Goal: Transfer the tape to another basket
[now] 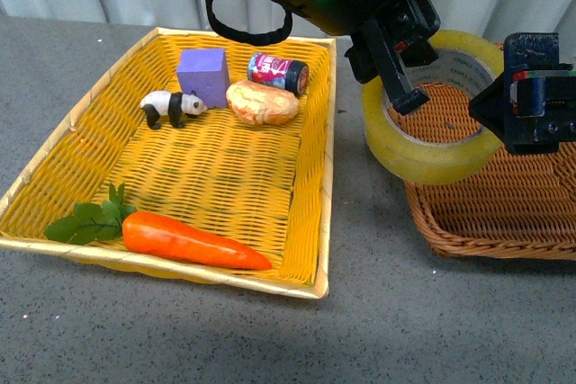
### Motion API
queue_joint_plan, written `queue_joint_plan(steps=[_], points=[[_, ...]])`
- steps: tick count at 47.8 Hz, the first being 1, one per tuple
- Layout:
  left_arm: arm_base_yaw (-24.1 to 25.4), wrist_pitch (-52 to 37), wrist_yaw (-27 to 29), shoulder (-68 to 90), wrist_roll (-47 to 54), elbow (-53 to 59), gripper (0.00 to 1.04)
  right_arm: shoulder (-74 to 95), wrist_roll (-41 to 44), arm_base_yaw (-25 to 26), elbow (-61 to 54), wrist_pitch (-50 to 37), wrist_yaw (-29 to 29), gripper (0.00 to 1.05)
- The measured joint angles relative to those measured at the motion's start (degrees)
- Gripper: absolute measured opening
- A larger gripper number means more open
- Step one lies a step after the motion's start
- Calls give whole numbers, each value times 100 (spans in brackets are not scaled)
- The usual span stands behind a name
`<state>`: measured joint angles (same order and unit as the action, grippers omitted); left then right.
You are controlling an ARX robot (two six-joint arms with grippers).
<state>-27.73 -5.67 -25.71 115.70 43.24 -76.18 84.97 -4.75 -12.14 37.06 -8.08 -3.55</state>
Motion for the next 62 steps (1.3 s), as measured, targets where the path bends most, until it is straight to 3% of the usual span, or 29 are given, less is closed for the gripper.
queue_joint_plan(steps=[22,44,47,53,57,62], points=[[0,0,0,0,7,0,16,619,-415,-28,264,-146,109,95],[-31,0,-2,0,-63,0,16,741,-772,-103,535,42,223,25],[-52,-4,-37,0,-125,-4,15,765,-785,-105,535,79,254,19],[-96,-52,175,0,-280,-2,15,796,-798,-103,533,98,262,18],[-227,-376,1204,0,-743,0,30,833,-745,-46,549,76,350,17],[-232,-660,1639,0,-1154,-2,50,844,-695,66,553,-181,485,16]])
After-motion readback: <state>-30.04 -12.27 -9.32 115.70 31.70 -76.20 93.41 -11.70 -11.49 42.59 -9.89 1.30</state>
